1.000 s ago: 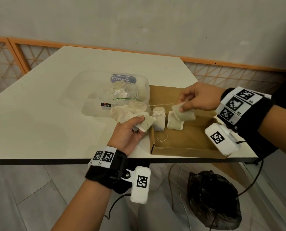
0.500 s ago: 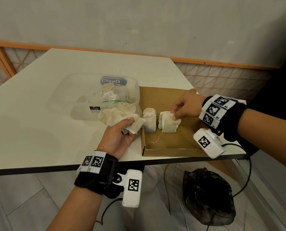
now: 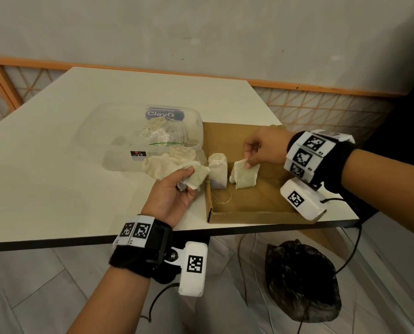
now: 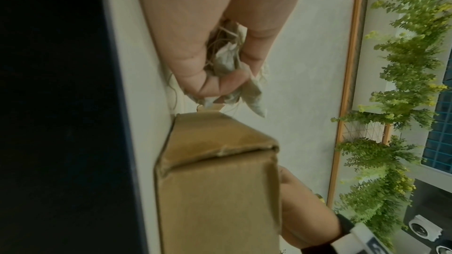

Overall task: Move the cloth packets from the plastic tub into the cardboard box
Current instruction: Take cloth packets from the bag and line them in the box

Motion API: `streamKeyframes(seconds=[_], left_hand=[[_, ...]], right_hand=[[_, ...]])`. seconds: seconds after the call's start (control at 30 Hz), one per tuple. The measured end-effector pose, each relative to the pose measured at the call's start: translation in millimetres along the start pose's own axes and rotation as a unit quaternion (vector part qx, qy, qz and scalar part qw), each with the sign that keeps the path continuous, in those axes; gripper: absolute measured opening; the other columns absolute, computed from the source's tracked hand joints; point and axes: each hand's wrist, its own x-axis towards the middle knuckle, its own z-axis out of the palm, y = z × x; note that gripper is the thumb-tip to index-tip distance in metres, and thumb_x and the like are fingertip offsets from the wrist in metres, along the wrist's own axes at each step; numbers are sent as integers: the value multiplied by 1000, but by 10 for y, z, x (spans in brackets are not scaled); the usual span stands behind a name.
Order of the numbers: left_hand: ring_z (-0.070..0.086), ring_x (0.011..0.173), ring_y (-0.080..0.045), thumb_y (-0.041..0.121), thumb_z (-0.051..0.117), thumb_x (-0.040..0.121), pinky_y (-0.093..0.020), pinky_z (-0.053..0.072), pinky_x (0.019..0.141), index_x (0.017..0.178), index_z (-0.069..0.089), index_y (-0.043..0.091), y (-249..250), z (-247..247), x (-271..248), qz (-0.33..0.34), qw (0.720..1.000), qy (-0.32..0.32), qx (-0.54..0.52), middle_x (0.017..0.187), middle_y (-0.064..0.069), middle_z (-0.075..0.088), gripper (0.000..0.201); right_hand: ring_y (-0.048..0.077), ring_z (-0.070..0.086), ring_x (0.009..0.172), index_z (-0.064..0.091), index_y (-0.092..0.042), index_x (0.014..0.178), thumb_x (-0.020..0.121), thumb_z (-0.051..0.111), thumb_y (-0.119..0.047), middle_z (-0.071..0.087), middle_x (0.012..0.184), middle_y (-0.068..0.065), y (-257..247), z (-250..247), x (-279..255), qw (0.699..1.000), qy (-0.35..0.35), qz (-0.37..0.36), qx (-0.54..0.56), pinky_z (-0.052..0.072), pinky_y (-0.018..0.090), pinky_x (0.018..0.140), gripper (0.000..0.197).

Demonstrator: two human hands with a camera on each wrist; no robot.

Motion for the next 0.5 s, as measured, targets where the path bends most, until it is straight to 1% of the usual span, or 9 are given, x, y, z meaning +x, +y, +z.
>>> streamKeyframes(seconds=[0.07, 0.13, 0.2, 0.33, 0.43, 0.5], left_hand=[[70, 71, -17, 0, 52, 87, -17, 51, 48, 95, 59, 3, 1, 4, -2, -2, 1000, 0, 1, 90, -12, 66, 11], [70, 71, -17, 0, 52, 88, -18, 51, 48, 95, 60, 3, 0, 4, -5, -3, 1000, -1, 1, 90, -11, 66, 11], [69, 72, -17, 0, 52, 88, -18, 51, 49, 94, 60, 2, 0, 2, -3, -5, 1000, -1, 2, 89, -12, 66, 10], [68, 76, -18, 1, 53, 88, -17, 50, 48, 93, 60, 2, -4, 5, -6, -8, 1000, 3, 3, 93, -13, 64, 9], [69, 73, -17, 0, 52, 88, -17, 51, 48, 95, 59, 2, -5, 2, -5, -5, 1000, 3, -1, 94, -13, 64, 10], [69, 73, -17, 0, 53, 87, -18, 51, 49, 98, 59, 1, -5, -6, 2, -4, 1000, 2, -1, 96, -14, 64, 13]], right_hand=[[6, 51, 71, 63, -22, 78, 74, 75, -27, 56, 71, -12, -21, -105, -68, 999, -16, -13, 25, 39, 20, 64, 13], [3, 49, 66, 63, -24, 76, 73, 76, -27, 57, 68, -12, -56, -187, -129, 998, -50, -27, 42, 38, 20, 64, 13], [2, 48, 65, 63, -27, 73, 72, 77, -28, 56, 66, -13, -89, -205, -127, 996, -72, -26, 41, 36, 20, 64, 14], [4, 48, 67, 60, -27, 69, 71, 77, -27, 55, 67, -12, -94, -78, 22, 997, -72, -4, 6, 37, 21, 63, 17], [7, 50, 71, 60, -25, 71, 72, 77, -28, 56, 70, -11, -83, -10, 127, 998, -67, 7, -19, 40, 24, 67, 17], [8, 50, 72, 59, -26, 69, 71, 77, -29, 56, 70, -11, -81, -4, 177, 998, -50, 13, -22, 41, 24, 67, 19]])
